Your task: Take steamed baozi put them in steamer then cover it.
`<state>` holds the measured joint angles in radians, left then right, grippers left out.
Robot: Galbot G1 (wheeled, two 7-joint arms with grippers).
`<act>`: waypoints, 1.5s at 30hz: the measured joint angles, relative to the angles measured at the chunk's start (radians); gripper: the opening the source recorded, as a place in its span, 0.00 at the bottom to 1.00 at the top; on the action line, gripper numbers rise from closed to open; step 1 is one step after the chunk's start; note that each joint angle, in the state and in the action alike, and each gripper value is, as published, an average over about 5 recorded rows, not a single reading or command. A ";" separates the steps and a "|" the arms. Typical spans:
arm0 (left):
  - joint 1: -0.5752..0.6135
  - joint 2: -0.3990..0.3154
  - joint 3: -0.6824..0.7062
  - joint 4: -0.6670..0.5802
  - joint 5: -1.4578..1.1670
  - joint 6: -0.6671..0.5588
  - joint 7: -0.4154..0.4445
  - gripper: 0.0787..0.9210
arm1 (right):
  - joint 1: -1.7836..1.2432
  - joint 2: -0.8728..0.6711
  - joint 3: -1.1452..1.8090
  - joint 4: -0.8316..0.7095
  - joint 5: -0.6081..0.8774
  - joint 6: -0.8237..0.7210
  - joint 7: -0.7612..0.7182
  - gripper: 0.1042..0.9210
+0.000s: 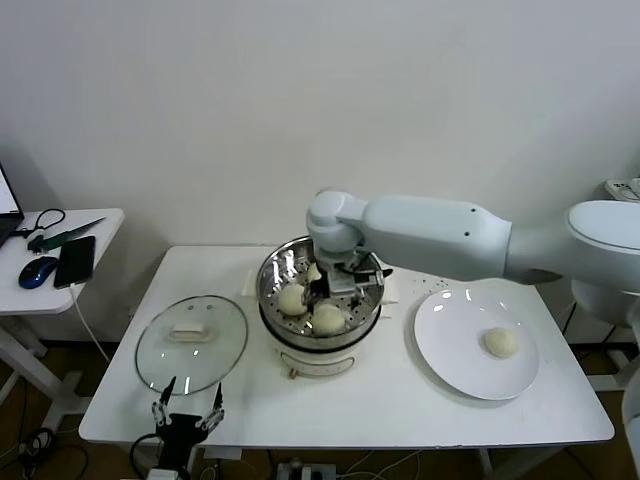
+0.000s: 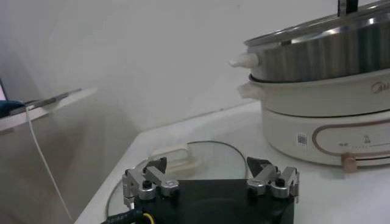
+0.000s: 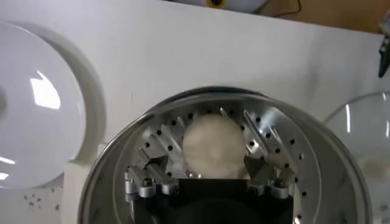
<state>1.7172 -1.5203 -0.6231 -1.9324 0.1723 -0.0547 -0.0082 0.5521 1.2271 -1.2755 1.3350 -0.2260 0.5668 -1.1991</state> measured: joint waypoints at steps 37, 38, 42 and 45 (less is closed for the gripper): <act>-0.006 0.011 0.008 -0.015 0.001 0.009 -0.001 0.88 | -0.388 -0.613 0.370 -0.153 0.236 -0.686 0.097 0.88; -0.005 0.010 0.007 -0.015 0.001 0.009 -0.001 0.88 | -0.408 -0.616 0.387 -0.166 0.230 -0.688 0.094 0.88; -0.004 0.007 0.006 -0.014 0.002 0.009 -0.002 0.88 | -0.475 -0.623 0.443 -0.212 0.204 -0.693 0.082 0.88; -0.002 0.004 0.006 -0.013 0.004 0.009 -0.002 0.88 | -0.511 -0.624 0.471 -0.243 0.186 -0.694 0.076 0.88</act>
<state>1.7154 -1.5162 -0.6175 -1.9453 0.1761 -0.0458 -0.0101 0.0415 0.6030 -0.8047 1.0919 -0.0402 -0.1270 -1.1232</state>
